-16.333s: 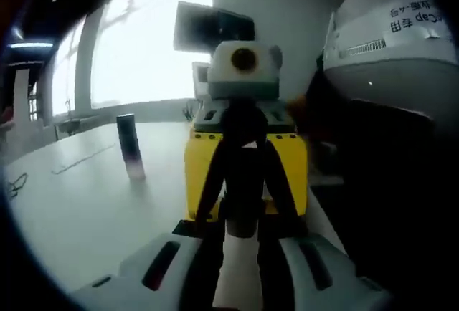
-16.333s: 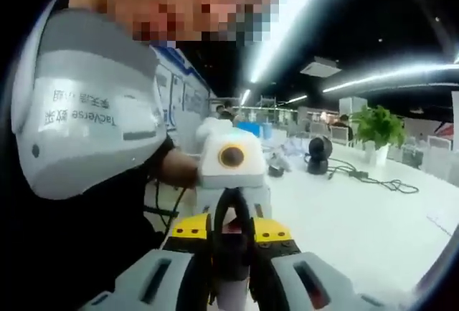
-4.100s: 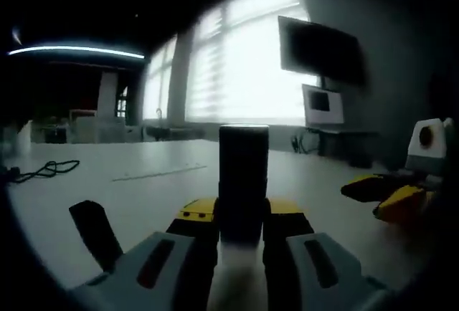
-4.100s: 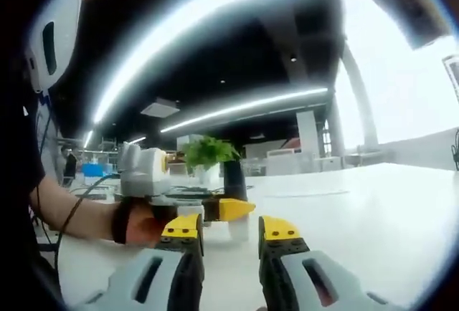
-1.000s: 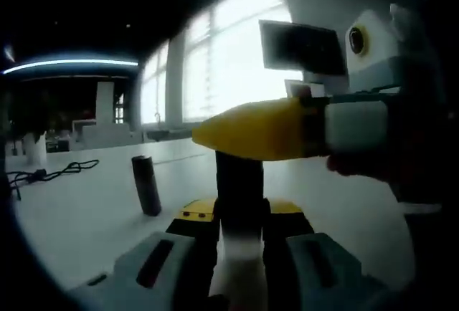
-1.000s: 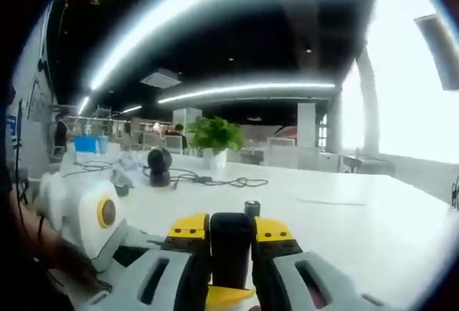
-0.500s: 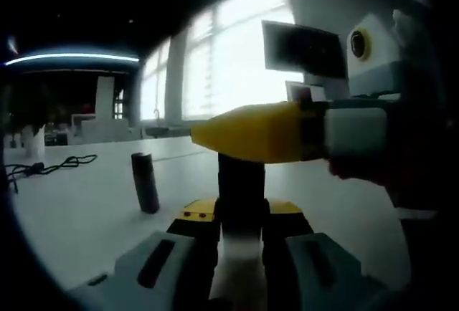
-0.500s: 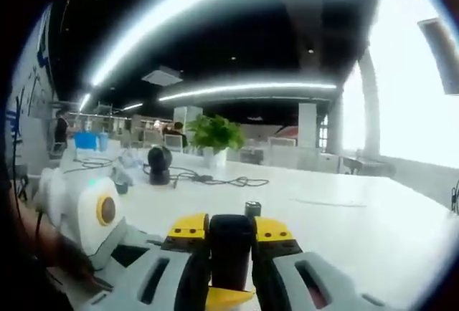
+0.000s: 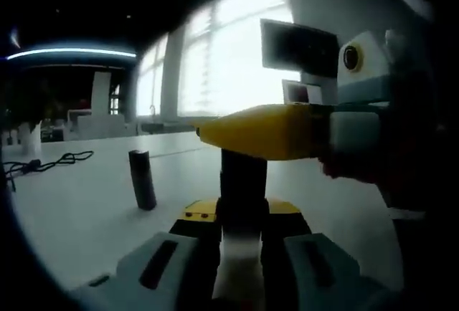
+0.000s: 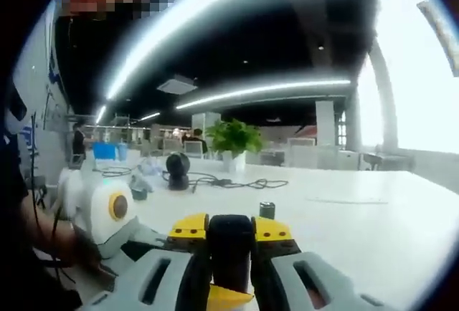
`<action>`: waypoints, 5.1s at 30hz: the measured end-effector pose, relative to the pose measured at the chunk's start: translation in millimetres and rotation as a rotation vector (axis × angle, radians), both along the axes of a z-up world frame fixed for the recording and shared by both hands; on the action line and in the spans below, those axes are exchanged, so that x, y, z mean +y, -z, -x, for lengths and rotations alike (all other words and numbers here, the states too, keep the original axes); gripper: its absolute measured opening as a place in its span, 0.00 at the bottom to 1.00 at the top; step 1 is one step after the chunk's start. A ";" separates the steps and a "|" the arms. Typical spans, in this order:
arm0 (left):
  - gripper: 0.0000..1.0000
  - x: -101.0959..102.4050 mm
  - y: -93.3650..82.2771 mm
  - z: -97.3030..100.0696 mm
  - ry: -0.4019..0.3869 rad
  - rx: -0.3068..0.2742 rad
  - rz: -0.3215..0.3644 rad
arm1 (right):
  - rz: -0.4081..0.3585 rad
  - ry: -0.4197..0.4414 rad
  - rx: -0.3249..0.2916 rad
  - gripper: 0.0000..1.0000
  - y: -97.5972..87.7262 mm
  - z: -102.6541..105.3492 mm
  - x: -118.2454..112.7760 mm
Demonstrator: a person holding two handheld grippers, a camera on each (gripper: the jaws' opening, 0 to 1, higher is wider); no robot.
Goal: Pick up cosmetic bottle twist off cap place on table pick up cap screw tight cap place on table
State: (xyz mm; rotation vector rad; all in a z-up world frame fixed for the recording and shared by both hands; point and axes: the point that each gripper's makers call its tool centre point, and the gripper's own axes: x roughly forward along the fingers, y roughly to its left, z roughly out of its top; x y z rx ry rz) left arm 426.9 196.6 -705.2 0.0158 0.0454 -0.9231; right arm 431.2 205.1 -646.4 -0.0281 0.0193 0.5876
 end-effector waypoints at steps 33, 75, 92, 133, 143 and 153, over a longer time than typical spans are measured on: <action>0.10 -9.1 -0.9 21.7 0.180 -0.017 0.005 | 0.025 -0.596 0.025 0.14 1.0 26.2 14.1; 0.11 -17.2 -1.8 36.9 0.272 -0.014 0.019 | 0.042 -1.225 0.092 0.18 -0.1 57.4 34.1; 0.11 -16.3 -1.2 32.1 0.224 -0.019 0.010 | -0.147 -0.720 -0.017 0.41 -28.8 17.8 0.7; 0.12 -15.1 -0.5 25.3 0.161 -0.072 -0.015 | -0.046 0.101 0.009 0.26 -10.6 23.7 -10.7; 0.12 -14.3 0.0 24.2 0.159 -0.074 -0.016 | -0.011 0.141 -0.016 0.16 -7.0 23.6 -10.4; 0.12 -14.9 0.1 25.1 0.160 -0.078 -0.017 | 0.018 0.152 -0.009 0.15 -0.1 25.3 -13.9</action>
